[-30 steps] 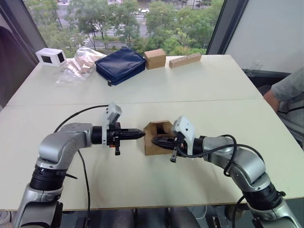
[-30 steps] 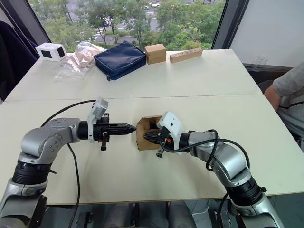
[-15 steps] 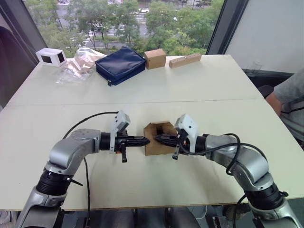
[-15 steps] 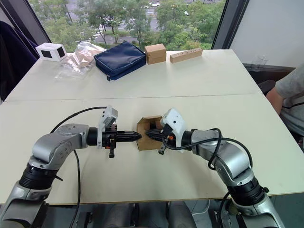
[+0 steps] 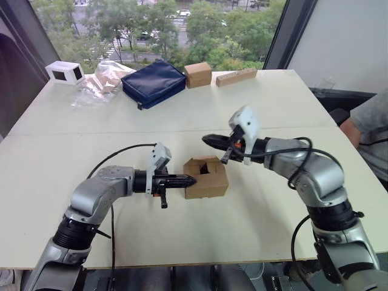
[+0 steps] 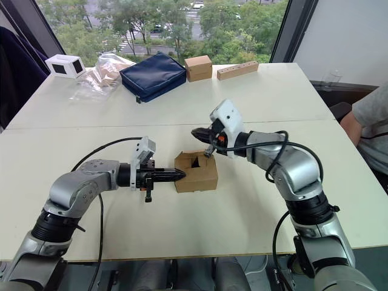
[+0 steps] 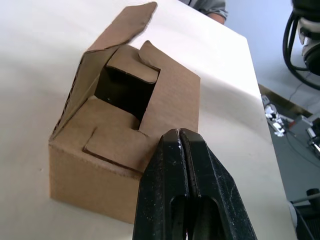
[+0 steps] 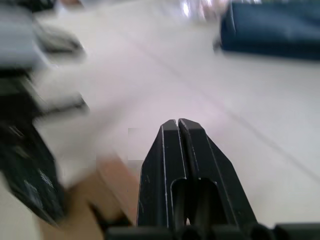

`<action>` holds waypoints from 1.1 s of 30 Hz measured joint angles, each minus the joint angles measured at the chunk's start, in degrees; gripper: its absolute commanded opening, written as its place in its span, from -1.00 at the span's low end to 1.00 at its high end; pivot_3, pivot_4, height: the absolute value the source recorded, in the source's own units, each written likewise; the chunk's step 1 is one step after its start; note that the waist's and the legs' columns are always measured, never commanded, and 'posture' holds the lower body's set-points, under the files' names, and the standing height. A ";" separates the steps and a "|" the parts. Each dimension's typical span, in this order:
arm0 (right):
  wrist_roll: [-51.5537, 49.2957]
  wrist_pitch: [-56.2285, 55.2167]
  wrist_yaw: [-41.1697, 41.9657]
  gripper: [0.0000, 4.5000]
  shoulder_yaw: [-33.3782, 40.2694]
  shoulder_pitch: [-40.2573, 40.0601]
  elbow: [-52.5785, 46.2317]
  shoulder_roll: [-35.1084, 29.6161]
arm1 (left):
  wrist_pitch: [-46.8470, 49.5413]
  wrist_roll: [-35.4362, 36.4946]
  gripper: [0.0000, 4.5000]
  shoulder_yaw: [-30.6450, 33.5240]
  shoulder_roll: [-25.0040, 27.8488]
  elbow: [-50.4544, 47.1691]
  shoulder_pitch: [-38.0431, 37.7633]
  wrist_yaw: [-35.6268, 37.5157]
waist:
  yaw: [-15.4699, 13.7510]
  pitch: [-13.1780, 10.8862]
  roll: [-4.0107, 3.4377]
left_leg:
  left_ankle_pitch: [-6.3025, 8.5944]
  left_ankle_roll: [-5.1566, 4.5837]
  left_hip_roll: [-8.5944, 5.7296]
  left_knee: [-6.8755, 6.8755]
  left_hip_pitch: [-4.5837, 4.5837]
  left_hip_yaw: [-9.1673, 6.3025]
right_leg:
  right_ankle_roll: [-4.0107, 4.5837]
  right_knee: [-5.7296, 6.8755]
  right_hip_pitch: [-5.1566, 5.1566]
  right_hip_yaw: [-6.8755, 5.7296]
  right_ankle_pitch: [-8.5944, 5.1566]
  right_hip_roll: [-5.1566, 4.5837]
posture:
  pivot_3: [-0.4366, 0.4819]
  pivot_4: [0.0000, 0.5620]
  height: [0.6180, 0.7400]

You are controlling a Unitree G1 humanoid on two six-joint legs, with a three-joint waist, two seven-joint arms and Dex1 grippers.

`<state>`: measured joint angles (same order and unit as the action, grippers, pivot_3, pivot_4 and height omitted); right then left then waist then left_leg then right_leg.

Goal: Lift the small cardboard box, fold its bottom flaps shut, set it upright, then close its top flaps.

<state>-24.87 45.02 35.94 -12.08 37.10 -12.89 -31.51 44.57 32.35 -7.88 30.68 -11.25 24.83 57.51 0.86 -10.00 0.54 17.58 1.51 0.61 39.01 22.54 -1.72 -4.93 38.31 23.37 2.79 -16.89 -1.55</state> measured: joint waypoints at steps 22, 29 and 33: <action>3.08 0.86 8.54 -1.00 -3.48 -5.10 -5.98 -2.87 | 4.24 5.80 -0.99 4.49 -0.03 -0.40 2.15 -2.61 | -0.15 0.00 0.00 | 0.00 0.00 0.01 0.01 0.00 -0.05 | 0.00 -0.01 -0.03 -0.01 0.00 -0.01 | -0.05 -0.47 1.00; 3.42 0.87 7.66 -1.00 -3.41 -5.22 -6.07 -1.69 | 3.08 4.34 -0.99 5.08 -3.67 3.48 4.36 -6.12 | -0.09 0.00 0.00 | 0.00 0.00 0.00 0.01 0.00 -0.04 | 0.00 -0.01 -0.02 -0.01 0.00 -0.01 | -0.05 -0.47 1.00; 3.30 1.35 7.08 -1.00 -3.07 -5.77 -7.29 -1.43 | 0.54 1.60 -0.99 4.01 -5.10 6.37 5.01 -7.69 | -0.10 0.00 0.00 | 0.00 0.00 0.00 0.00 0.00 -0.04 | 0.00 -0.01 -0.02 -0.01 0.00 0.00 | -0.05 -0.47 1.00</action>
<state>-21.57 46.37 43.02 -15.14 31.33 -20.19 -32.95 45.11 33.95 -3.87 25.57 -4.87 29.83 49.82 0.76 -10.00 0.54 17.58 1.52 0.61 39.01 22.53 -1.76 -4.93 38.31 23.35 2.78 -16.89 -1.55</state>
